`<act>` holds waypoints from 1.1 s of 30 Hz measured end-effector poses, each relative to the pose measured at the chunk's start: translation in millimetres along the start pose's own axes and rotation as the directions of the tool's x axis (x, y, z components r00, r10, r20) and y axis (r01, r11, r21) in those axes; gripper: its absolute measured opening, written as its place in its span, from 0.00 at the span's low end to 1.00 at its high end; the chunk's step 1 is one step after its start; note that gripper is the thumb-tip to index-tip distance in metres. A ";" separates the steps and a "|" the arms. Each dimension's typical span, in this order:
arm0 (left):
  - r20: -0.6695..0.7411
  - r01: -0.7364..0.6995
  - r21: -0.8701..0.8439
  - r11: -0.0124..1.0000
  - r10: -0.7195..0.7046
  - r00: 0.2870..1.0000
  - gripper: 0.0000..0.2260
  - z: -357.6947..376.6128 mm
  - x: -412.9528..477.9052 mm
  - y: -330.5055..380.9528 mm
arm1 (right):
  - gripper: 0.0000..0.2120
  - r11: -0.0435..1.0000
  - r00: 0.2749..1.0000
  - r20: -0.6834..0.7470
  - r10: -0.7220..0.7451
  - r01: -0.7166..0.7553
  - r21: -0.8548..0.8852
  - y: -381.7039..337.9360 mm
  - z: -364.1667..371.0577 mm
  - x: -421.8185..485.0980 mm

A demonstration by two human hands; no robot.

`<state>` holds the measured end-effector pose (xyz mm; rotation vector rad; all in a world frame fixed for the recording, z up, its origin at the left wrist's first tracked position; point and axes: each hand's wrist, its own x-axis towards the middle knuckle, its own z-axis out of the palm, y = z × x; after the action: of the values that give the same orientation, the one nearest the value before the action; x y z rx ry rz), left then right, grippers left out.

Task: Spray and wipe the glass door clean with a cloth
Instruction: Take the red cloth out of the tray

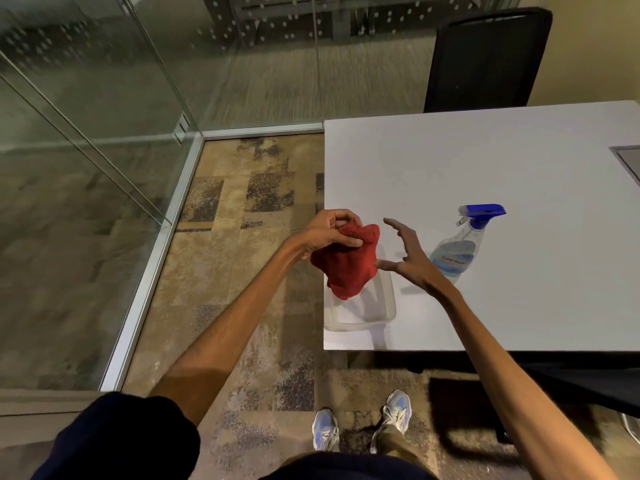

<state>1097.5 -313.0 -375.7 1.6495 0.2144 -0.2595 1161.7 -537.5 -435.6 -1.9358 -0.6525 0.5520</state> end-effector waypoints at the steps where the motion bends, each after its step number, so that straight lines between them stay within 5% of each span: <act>1: 0.028 0.008 0.018 1.000 -0.009 1.000 0.15 -5.7 -4.7 2.4 | 0.38 0.993 0.997 0.034 -0.070 0.073 -0.091 -4.8 2.0 7.8; 4: 0.063 0.015 0.086 0.996 -0.020 0.998 0.15 -25.4 -21.3 2.7 | 0.31 0.920 0.957 0.198 -0.214 0.265 -0.289 -17.7 11.1 33.1; 9: -0.114 -0.012 0.113 0.994 0.025 0.993 0.14 -63.8 -59.3 -8.3 | 0.09 0.928 0.951 0.302 -0.065 0.169 -0.332 -58.3 37.6 54.2; 15: -0.437 -0.040 0.192 0.981 0.122 0.891 0.12 -111.7 -112.0 -38.3 | 0.14 0.933 0.940 0.306 -0.154 0.240 -0.267 -105.2 70.4 73.9; 20: -0.713 -0.038 0.240 0.970 0.203 0.671 0.10 -135.6 -159.8 -54.9 | 0.13 0.968 0.910 0.357 -0.212 0.246 -0.053 -152.3 93.4 90.2; 25: -0.901 -0.122 0.085 0.989 0.129 0.414 0.06 -149.3 -216.4 -58.1 | 0.15 0.955 0.934 0.298 -0.195 0.112 0.275 -185.9 128.2 99.5; 29: -0.929 -0.230 -0.060 0.971 0.030 0.368 0.06 -148.1 -262.4 -56.8 | 0.17 0.865 0.898 0.415 -0.144 -0.089 0.493 -218.6 167.8 96.4; 33: -0.948 -0.356 -0.230 0.906 -0.125 0.294 0.07 -136.4 -311.2 -54.2 | 0.17 0.836 0.818 0.561 -0.128 -0.216 0.505 -244.9 199.9 88.9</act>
<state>789.9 -167.6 -323.9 1.1665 1.0018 0.9431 1053.2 -256.0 -305.9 -1.2191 -0.7176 1.2472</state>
